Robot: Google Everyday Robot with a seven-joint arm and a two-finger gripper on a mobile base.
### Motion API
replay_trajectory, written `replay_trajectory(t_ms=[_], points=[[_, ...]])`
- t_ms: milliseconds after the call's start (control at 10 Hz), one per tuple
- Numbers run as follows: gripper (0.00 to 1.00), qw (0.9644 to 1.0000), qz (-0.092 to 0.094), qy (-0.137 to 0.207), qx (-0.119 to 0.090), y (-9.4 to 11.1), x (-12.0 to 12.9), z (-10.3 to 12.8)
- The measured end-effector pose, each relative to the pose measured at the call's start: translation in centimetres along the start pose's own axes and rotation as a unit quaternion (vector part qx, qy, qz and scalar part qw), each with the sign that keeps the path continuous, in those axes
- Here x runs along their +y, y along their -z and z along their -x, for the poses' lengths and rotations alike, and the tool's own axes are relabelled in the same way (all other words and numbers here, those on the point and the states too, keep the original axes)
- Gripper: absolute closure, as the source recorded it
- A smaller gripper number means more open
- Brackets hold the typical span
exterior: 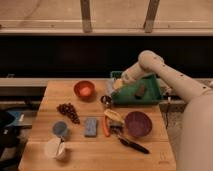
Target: Place towel in metal cup
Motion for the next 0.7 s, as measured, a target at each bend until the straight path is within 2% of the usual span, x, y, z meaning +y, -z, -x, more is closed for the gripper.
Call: replay_trajectory(t_ms=[300,700], points=[[1.00,0.9999,0.008,-0.004,0.007,-0.7,0.2,-0.3],[0.99,0.9985,0.039,-0.022,0.031,-5.1,0.6,-2.5]])
